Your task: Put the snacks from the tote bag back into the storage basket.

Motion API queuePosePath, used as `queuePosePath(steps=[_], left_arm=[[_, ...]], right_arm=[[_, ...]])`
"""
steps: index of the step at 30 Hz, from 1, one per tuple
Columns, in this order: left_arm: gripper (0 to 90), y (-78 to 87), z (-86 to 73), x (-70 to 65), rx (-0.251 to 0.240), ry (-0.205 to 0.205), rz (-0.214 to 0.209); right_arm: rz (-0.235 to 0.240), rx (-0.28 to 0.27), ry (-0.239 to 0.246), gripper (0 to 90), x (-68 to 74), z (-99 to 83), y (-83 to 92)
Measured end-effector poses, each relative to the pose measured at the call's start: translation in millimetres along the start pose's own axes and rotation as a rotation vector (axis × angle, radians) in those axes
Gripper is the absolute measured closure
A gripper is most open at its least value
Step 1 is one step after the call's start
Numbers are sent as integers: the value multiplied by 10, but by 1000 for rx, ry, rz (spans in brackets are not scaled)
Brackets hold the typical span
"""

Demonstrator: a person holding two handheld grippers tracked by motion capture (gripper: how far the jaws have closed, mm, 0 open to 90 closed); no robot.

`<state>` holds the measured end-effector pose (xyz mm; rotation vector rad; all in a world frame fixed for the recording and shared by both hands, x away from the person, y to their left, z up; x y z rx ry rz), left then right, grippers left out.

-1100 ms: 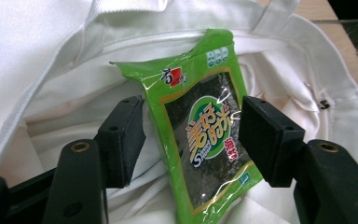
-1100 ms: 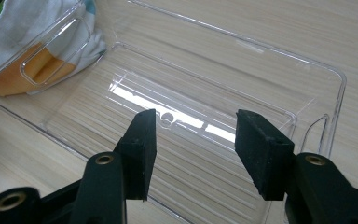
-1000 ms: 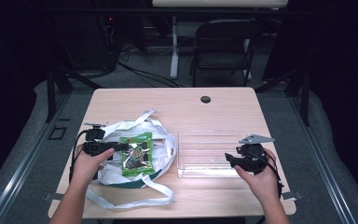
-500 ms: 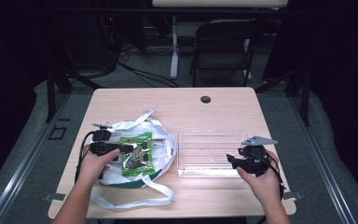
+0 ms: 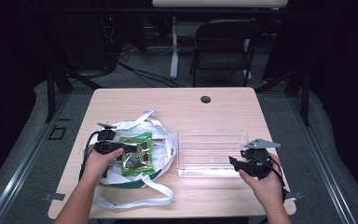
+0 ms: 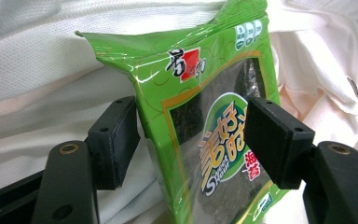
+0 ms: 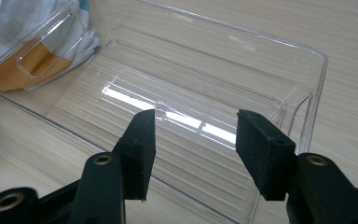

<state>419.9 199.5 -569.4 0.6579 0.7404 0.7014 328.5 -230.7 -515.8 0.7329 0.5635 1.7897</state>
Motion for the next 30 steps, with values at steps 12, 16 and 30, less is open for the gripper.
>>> queuePosePath(steps=[12, 16, 30], left_arm=[[371, -16, -8, 32, 15, -6, 0], [384, -2, -4, 50, 3, -2, 10], [405, -34, -31, 86, 12, 7, -14]], right_arm=[[-6, -2, 5, 480, -20, -3, 22], [-8, -3, 11, 480, -19, -5, 9], [-14, -21, 29, 480, -5, 0, 9]])
Point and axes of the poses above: each handheld gripper's, and its own axes: y roughly backward along the jaws, z roughly out of its top, x roughly to its left, the point moved 5 cm from there along -y, roughly forward along the jaws, and after that the axes turned 14 degrees about -y, right-handed, at the moved point
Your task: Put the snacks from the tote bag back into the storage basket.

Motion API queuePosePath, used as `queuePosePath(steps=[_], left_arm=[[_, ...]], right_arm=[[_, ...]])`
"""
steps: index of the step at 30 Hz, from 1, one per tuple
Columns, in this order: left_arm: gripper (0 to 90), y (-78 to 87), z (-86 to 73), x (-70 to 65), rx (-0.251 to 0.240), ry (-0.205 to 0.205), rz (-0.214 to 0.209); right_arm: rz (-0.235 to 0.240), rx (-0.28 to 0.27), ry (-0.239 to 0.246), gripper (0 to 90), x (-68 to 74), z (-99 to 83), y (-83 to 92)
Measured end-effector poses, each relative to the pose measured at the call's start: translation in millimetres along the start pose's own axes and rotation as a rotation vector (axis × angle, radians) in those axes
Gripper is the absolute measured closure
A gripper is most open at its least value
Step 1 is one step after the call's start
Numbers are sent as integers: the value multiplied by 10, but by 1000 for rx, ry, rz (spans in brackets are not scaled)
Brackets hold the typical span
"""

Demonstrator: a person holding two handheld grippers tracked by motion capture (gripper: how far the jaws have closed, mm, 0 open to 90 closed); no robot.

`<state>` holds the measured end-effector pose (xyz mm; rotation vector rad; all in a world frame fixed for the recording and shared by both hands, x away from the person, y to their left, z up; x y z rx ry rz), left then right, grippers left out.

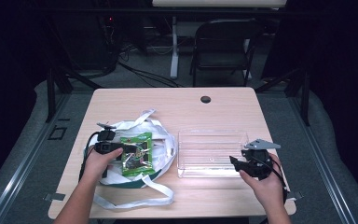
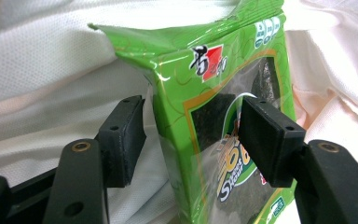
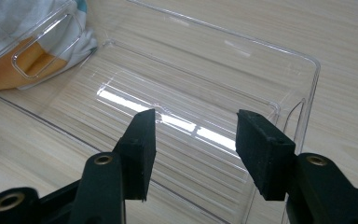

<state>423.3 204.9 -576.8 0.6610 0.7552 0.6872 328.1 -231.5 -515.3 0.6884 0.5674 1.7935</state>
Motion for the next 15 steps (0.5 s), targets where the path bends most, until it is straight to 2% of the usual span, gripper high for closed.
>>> queuePosePath(steps=[11, 15], left_arm=[[438, 17, 4, -24, -11, 10, -23], [461, 57, 16, -37, -18, -4, -33]], right_arm=[[11, 11, -1, 483, 10, -6, -13], [11, 10, -3, 483, 7, -3, -15]])
Point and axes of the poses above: each handheld gripper's, and its own axes: y roughly backward along the jaws, z roughly out of its top, x roughly to its left, the point moved 5 cm from there along -y, roughly forward along the jaws, and after that the axes turned 14 degrees about -y, right-handed, at the moved point
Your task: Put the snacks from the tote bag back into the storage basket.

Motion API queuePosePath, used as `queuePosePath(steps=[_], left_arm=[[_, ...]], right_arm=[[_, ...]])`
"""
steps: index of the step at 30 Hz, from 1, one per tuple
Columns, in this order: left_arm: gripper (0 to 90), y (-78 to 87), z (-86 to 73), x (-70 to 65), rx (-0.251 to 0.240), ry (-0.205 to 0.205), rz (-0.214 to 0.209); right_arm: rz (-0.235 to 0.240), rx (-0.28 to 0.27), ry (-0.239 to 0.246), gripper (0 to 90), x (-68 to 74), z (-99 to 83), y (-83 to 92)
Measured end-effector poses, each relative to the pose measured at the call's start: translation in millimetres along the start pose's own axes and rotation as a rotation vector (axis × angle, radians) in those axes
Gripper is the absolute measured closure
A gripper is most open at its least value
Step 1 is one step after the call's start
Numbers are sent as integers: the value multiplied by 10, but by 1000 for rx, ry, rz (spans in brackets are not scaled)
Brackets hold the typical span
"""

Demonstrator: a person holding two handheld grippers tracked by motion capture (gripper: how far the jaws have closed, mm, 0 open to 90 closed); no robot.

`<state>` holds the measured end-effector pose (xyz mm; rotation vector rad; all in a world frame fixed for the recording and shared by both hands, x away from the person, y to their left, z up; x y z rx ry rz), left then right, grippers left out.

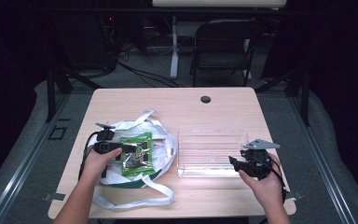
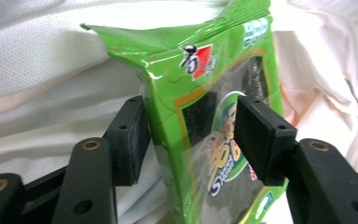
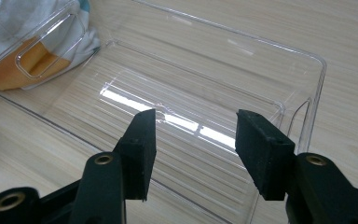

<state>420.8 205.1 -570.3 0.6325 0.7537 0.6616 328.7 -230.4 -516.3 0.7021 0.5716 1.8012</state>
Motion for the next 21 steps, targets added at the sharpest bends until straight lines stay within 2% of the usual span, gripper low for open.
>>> queuePosePath(steps=[9, 14, 21], left_arm=[[531, 27, 13, -49, 1, -39, -21], [523, 21, 28, -82, -10, -42, -50], [478, -67, 24, -101, 3, -46, -53]], right_arm=[[-2, 5, 5, 483, 6, -6, -23], [-1, 2, 0, 483, 2, -8, -27], [0, -1, 3, 483, 9, -5, -21]])
Point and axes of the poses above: each handheld gripper's, and its own axes: y roughly backward along the jaws, z roughly out of its top, x roughly to its left, the point moved 5 cm from there along -y, roughly forward along the jaws, and after that the axes turned 14 degrees about -y, right-handed, at the moved point
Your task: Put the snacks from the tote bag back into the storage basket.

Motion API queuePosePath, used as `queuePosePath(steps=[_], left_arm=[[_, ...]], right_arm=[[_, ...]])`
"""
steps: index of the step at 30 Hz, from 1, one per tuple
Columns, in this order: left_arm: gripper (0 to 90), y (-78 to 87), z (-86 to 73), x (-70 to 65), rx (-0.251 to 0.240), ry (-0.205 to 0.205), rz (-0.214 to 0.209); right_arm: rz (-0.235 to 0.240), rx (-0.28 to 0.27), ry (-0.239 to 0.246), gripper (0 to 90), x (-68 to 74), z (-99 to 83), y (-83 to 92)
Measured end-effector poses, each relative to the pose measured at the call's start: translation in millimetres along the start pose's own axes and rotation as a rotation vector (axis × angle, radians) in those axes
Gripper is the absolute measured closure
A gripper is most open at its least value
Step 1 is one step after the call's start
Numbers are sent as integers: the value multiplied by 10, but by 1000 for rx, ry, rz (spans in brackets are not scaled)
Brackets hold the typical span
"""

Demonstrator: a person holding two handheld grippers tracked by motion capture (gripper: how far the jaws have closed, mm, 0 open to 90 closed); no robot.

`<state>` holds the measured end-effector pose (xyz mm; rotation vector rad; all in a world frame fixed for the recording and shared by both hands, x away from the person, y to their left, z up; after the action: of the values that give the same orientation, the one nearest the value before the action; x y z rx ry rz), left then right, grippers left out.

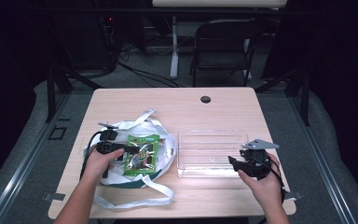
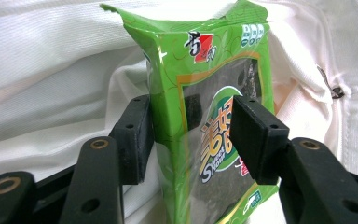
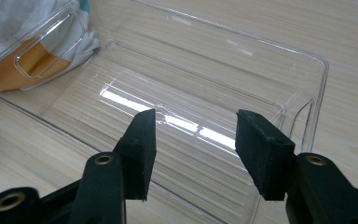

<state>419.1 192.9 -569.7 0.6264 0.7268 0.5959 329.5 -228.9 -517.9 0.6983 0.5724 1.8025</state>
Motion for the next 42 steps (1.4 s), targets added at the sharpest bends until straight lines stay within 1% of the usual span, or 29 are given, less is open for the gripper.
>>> queuePosePath(steps=[1, 2, 3, 5, 7, 8, 11, 14, 15, 17, 19, 22, 23, 25, 28, 29, 32, 36, 40, 42], left_arm=[[478, -14, 2, -2, -2, 1, 2], [474, -32, 0, -3, 8, 1, 4], [471, -49, -3, 1, 14, -7, 3], [456, -88, -7, -7, 26, -11, -1], [455, -121, -11, -12, 35, -25, 2], [457, -131, -11, -18, 39, -31, 1], [492, -115, 2, -34, 26, -45, -19], [524, -59, 22, -58, -6, -43, -48], [525, -38, 28, -66, -15, -52, -57], [532, 0, 44, -98, -28, -72, -72], [547, 34, 63, -133, -28, -111, -75], [573, 82, 94, -199, -34, -146, -86], [578, 95, 101, -215, -34, -160, -91], [594, 111, 109, -240, -31, -174, -91], [609, 139, 108, -258, -13, -208, -92], [628, 149, 106, -261, -9, -217, -97], [640, 185, 104, -274, -1, -238, -110], [670, 220, 102, -289, 10, -258, -119], [705, 247, 91, -271, 17, -257, -130], [717, 266, 80, -239, 14, -243, -141]], right_arm=[[0, 0, 0, 483, 0, 0, 0], [1, -2, -2, 483, 3, 0, -3], [5, -3, -1, 483, 8, 0, -5], [1, -7, -2, 484, 16, -2, -12], [-2, 0, 2, 484, 20, -4, -11], [2, -5, -1, 483, 24, -5, -17], [1, 0, 2, 484, 25, -8, -20], [-1, -3, 1, 483, 16, -4, -15], [5, -5, -3, 484, 18, -3, -14], [1, -7, -6, 483, 13, -3, -14], [-1, -4, -5, 483, 8, -4, -16], [0, -1, -7, 483, 7, -6, -19], [0, -2, -7, 483, 5, -6, -20], [3, -2, -7, 483, 5, -7, -23], [1, -1, -6, 483, 4, -9, -25], [-2, -1, -8, 483, 2, -9, -25], [1, -3, -9, 483, 3, -8, -26], [-4, 1, -2, 483, 1, -10, -25], [-1, 1, -4, 483, 10, -12, -29], [0, 1, -4, 483, 8, -13, -31]])
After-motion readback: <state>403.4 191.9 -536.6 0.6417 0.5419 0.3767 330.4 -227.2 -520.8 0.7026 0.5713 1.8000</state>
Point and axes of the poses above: each handheld gripper's, and its own axes: y roughly backward along the jaws, z roughly out of its top, x roughly to its left, the point moved 5 cm from there along -y, roughly forward along the jaws, and after that the axes turned 14 degrees about -y, right-handed, at the moved point
